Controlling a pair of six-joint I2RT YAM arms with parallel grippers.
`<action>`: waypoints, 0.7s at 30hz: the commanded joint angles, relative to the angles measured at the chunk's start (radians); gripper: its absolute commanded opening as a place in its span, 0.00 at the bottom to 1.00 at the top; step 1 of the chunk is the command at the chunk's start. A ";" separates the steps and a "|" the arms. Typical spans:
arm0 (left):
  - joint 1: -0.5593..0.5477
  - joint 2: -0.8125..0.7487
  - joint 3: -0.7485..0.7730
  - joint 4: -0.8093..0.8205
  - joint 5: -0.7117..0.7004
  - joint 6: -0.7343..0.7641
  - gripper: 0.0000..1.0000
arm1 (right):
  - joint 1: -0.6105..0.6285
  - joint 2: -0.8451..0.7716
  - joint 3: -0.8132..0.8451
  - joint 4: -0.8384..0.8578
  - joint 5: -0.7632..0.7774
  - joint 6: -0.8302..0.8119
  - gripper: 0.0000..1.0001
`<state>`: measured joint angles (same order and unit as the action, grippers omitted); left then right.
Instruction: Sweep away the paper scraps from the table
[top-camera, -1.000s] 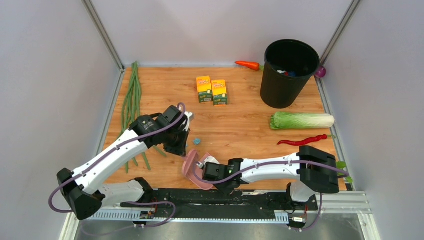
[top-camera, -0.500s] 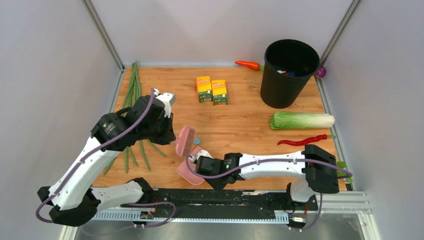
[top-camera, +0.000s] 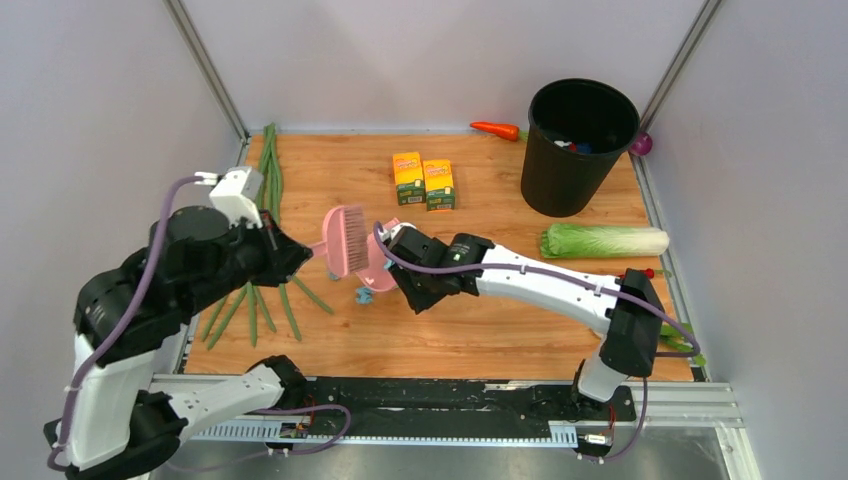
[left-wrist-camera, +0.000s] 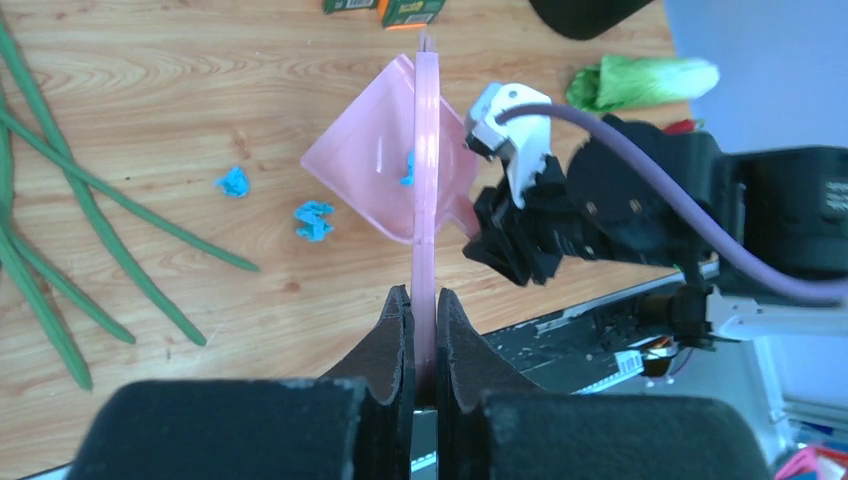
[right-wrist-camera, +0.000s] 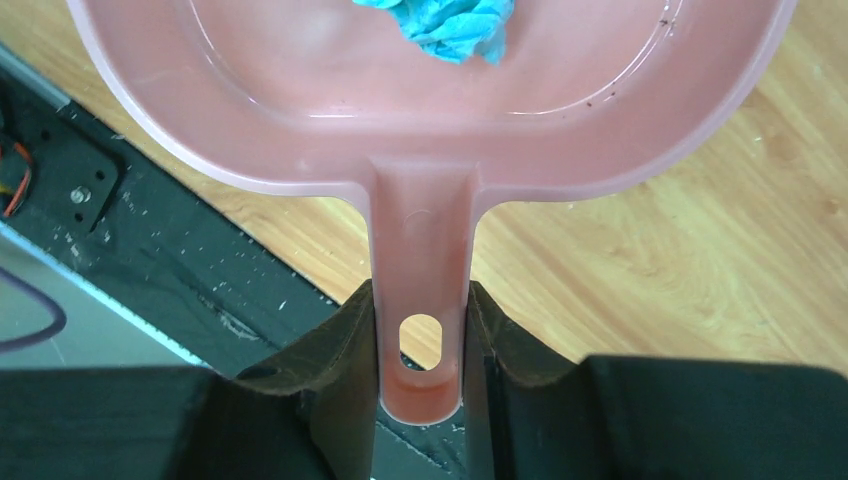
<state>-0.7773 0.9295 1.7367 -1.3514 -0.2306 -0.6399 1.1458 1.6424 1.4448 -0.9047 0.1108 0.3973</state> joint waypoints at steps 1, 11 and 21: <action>0.001 -0.055 0.005 -0.190 -0.026 -0.082 0.00 | -0.072 0.056 0.103 -0.068 -0.022 -0.075 0.00; 0.000 -0.179 -0.138 -0.173 -0.033 -0.176 0.00 | -0.271 0.218 0.446 -0.171 -0.082 -0.120 0.00; 0.000 -0.212 -0.223 -0.138 -0.019 -0.214 0.00 | -0.457 0.356 0.765 -0.195 -0.224 -0.052 0.00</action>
<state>-0.7773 0.7212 1.5360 -1.3731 -0.2504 -0.8253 0.7551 1.9556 2.0716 -1.0901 -0.0113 0.3050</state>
